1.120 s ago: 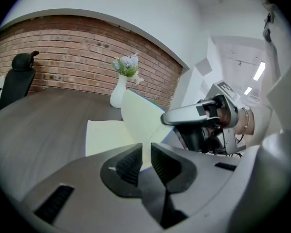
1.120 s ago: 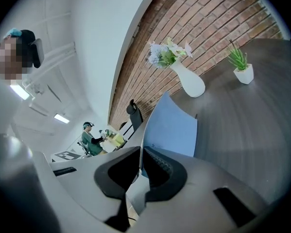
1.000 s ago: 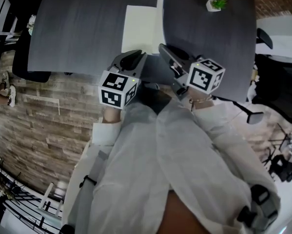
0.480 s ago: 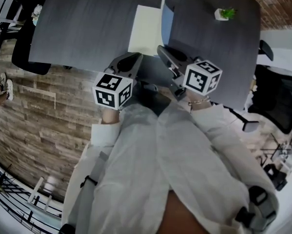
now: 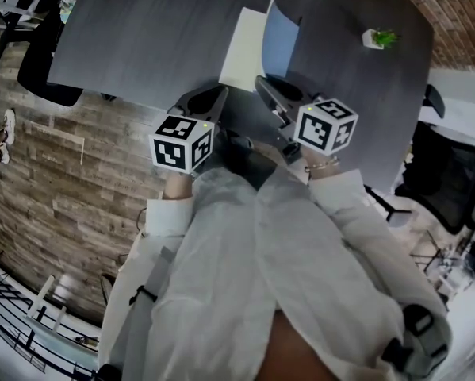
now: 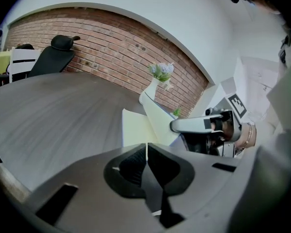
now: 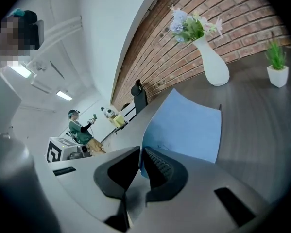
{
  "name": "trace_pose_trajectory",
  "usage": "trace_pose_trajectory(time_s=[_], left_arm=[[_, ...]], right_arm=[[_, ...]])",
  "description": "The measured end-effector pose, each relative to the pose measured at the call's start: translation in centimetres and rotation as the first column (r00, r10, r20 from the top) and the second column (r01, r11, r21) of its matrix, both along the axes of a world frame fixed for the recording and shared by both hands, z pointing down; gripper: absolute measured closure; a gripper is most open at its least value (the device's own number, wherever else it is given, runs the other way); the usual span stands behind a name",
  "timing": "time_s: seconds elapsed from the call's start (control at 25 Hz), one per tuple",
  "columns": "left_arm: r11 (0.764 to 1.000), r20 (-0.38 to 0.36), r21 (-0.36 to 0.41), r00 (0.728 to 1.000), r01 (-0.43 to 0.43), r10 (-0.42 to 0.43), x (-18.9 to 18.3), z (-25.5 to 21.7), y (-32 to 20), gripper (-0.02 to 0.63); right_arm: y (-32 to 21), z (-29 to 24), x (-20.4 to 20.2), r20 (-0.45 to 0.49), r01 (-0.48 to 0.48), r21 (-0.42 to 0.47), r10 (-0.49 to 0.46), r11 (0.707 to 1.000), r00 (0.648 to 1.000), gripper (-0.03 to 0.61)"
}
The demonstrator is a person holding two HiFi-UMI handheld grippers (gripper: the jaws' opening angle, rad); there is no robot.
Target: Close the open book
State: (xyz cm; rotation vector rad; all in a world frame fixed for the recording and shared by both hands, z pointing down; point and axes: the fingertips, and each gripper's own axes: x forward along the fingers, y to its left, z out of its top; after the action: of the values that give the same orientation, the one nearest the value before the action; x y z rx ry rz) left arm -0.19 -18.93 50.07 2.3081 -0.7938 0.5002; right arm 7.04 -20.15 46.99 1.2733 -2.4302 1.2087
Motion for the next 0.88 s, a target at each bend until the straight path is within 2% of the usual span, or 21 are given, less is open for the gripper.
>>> trace_pose_trajectory(time_s=[0.32, 0.56, 0.88], left_arm=[[0.998, 0.038, -0.028, 0.998, 0.058, -0.057, -0.9, 1.1, -0.8, 0.601], [0.994, 0.005, -0.054, 0.996, 0.093, -0.092, -1.6, 1.4, -1.2, 0.601], [0.993, 0.034, -0.056, 0.995, 0.099, -0.097, -3.1, 2.3, -2.1, 0.601]], right_arm=[[-0.8, 1.8, -1.1, -0.049, 0.048, -0.031, -0.049, 0.998, 0.998, 0.551], [-1.4, 3.3, -2.4, -0.081, 0.081, -0.055, -0.085, 0.995, 0.993, 0.551], [-1.9, 4.9, -3.7, -0.149, 0.141, -0.097, -0.155, 0.985, 0.977, 0.549]])
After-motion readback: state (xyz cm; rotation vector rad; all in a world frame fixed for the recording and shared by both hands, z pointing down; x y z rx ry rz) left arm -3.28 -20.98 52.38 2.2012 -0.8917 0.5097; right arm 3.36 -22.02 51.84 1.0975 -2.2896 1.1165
